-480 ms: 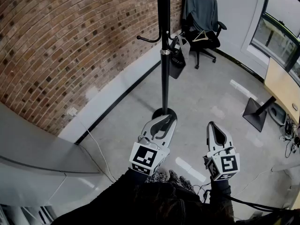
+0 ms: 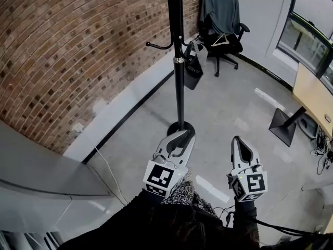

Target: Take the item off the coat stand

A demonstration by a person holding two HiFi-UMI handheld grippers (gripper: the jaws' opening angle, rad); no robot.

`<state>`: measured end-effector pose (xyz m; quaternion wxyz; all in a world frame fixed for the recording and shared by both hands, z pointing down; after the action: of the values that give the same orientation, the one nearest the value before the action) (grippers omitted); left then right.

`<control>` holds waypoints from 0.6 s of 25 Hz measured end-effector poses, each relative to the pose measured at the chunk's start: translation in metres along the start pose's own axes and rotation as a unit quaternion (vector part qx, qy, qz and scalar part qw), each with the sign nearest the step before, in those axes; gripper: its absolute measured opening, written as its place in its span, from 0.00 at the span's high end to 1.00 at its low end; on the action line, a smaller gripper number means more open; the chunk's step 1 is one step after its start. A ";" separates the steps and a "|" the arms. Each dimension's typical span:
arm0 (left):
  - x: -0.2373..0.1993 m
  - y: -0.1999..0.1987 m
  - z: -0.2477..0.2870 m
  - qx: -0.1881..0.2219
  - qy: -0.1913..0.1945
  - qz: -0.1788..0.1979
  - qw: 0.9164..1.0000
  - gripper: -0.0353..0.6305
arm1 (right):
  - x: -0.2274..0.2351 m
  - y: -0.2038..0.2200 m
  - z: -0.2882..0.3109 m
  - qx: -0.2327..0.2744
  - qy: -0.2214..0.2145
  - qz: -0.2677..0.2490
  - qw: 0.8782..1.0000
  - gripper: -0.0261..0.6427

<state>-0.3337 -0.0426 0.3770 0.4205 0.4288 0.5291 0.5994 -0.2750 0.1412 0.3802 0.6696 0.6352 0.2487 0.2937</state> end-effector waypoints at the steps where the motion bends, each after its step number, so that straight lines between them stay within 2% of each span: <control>1: -0.001 0.001 0.003 -0.001 -0.001 -0.001 1.000 0.85 | 0.002 0.001 0.003 -0.001 -0.002 -0.001 1.000 0.95; 8: -0.022 0.010 0.035 -0.004 -0.014 -0.010 1.000 0.85 | 0.021 0.004 0.035 -0.008 -0.015 -0.010 1.000 0.95; 15: -0.040 0.012 0.089 -0.001 -0.020 -0.015 1.000 0.85 | 0.062 0.002 0.082 -0.011 -0.029 -0.014 0.999 0.95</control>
<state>-0.2380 -0.0578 0.3924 0.4406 0.4316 0.5265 0.5851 -0.1734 0.1271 0.3907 0.6871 0.6327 0.2349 0.2690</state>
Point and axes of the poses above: the fingertips, and each gripper's own axes: z forward along the fingers, x to its right, y out of its underside, the point moved 5 cm from there along -z, backward along the fingers, and after that the axes turned 4 degrees about z, right-handed, at the moved point
